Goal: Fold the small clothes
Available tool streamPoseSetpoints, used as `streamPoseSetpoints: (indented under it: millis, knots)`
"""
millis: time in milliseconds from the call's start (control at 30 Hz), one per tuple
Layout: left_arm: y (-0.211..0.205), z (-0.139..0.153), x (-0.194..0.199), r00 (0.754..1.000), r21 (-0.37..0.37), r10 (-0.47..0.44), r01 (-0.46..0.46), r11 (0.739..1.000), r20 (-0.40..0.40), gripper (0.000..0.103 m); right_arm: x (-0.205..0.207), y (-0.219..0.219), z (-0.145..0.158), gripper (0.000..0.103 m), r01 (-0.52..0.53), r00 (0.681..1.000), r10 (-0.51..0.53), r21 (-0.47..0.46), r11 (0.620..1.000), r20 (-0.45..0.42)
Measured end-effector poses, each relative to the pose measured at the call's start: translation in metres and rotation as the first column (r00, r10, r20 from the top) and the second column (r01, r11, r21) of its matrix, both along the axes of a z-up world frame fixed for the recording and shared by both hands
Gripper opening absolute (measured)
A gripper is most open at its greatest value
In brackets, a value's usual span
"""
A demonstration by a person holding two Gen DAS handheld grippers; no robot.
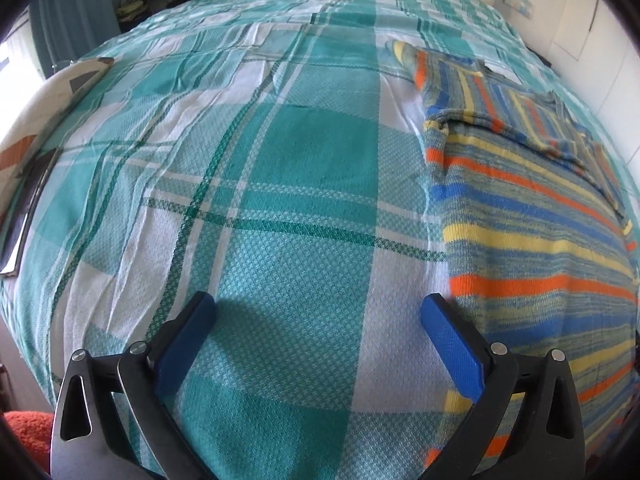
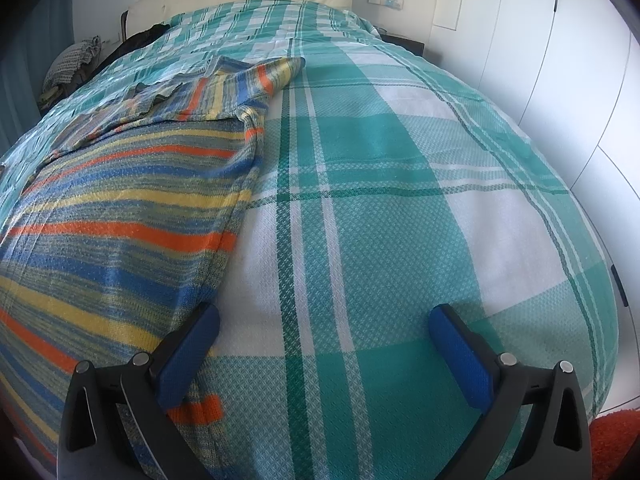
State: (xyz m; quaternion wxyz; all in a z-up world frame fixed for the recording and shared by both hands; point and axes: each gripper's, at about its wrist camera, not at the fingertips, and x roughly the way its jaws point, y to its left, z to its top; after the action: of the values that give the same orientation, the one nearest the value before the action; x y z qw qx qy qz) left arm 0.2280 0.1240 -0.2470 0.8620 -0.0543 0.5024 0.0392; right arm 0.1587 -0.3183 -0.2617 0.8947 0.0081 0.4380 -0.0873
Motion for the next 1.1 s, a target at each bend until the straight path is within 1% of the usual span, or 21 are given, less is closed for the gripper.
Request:
streamPoseSetpoints:
  millis: [167,1100]
  knots:
    - [-0.0032,-0.0009,-0.0008,1.0,0.021,0.0,0.0,1.0,0.006,0.103,0.0004,-0.0001,0.0003,0.103,-0.001,1.0,0.001,-0.003,1.0,-0.001]
    - [-0.0082,-0.0042,0.0011,0.999,0.067,0.018,-0.016,0.998,-0.029,0.103,0.0001,0.0013,0.0002,0.103,-0.004,1.0,0.004,-0.008,1.0,0.001]
